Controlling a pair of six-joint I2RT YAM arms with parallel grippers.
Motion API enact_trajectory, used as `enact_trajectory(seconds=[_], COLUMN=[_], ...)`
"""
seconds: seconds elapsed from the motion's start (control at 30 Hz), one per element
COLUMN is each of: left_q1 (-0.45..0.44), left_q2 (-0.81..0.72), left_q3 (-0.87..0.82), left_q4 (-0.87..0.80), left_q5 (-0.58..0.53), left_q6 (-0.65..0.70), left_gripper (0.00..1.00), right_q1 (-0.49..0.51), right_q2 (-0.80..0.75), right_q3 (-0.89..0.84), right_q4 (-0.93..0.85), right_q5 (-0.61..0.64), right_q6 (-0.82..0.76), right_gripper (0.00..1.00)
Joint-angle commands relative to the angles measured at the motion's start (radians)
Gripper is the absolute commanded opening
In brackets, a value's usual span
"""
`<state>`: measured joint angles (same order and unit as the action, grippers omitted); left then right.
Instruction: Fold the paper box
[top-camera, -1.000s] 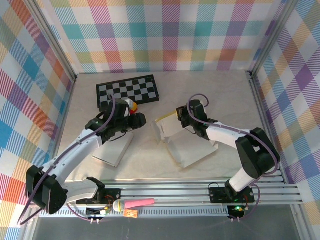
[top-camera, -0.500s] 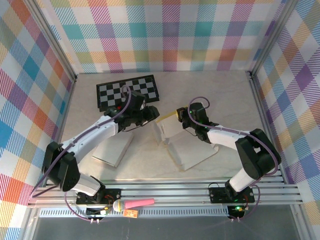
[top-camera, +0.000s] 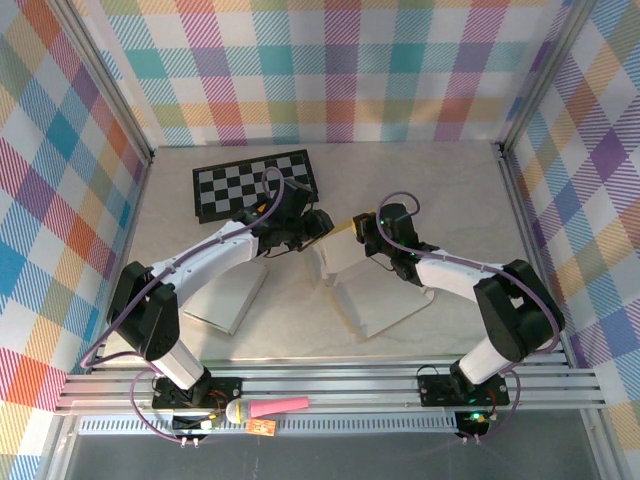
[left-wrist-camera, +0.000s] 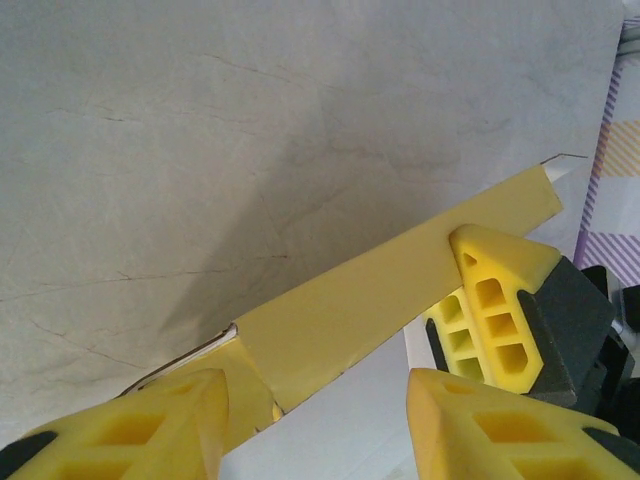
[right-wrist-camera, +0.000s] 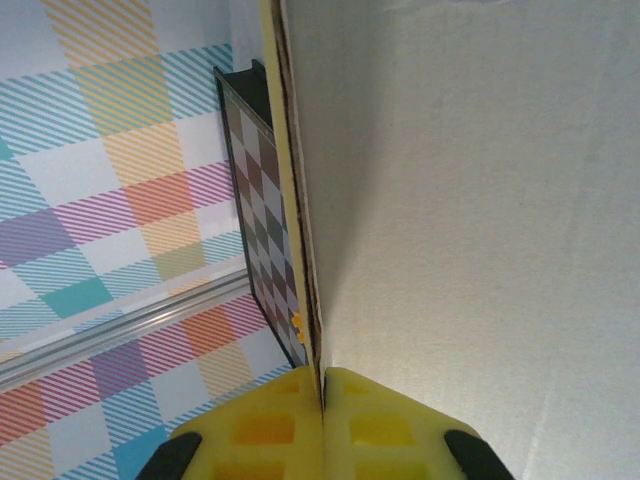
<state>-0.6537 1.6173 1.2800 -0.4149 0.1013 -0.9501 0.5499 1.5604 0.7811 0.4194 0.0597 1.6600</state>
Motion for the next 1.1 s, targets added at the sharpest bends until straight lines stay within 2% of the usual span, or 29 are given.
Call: enact_trajectory(seconds=[0.0,0.17,0.43,0.53,0.63,0.7,0.87,0.97,1.07], left_q1=[-0.010,-0.014,-0.013,-0.012,-0.013,-0.006,0.055,0.072,0.072], left_q2=[0.033,0.033,0.005,-0.057,-0.154,-0.244,-0.376,-0.381,-0.354], left_q3=[0.009,-0.002,-0.022,-0.001,0.021,-0.034,-0.238,-0.343,-0.406], left_q4=[0.012,0.036,0.092,0.022,-0.123,-0.161,-0.112,-0.015,0.081], left_q5=[0.020,0.026,0.026,-0.038,-0.164,-0.241,-0.215,-0.136,-0.083], left_q6=[-0.034,-0.052,-0.041,0.046,0.190,0.258,0.378,0.448,0.520], left_gripper=[0.48,0.45,0.47,0.50,0.52,0.54,0.41,0.33,0.30], right_q1=[-0.002,-0.002,-0.004,-0.016,-0.037,-0.052,-0.058,-0.060,-0.069], right_q2=[-0.027,-0.032,-0.042,-0.042,-0.039,-0.036,-0.025,-0.009,0.014], right_q3=[0.032,0.036,0.038,0.020,0.012,0.021,0.019,0.009,0.003], right_q4=[-0.002,-0.004,-0.003,0.047,0.093,0.109,0.157,0.176,0.193], right_q5=[-0.006,-0.004,-0.004,-0.027,-0.074,-0.125,-0.201,-0.230,-0.257], right_q6=[0.007,0.012,0.010,-0.012,-0.050,-0.078,-0.120,-0.125,-0.129], right_gripper=[0.00,0.00,0.00,0.00,0.00,0.00,0.00,0.00,0.00])
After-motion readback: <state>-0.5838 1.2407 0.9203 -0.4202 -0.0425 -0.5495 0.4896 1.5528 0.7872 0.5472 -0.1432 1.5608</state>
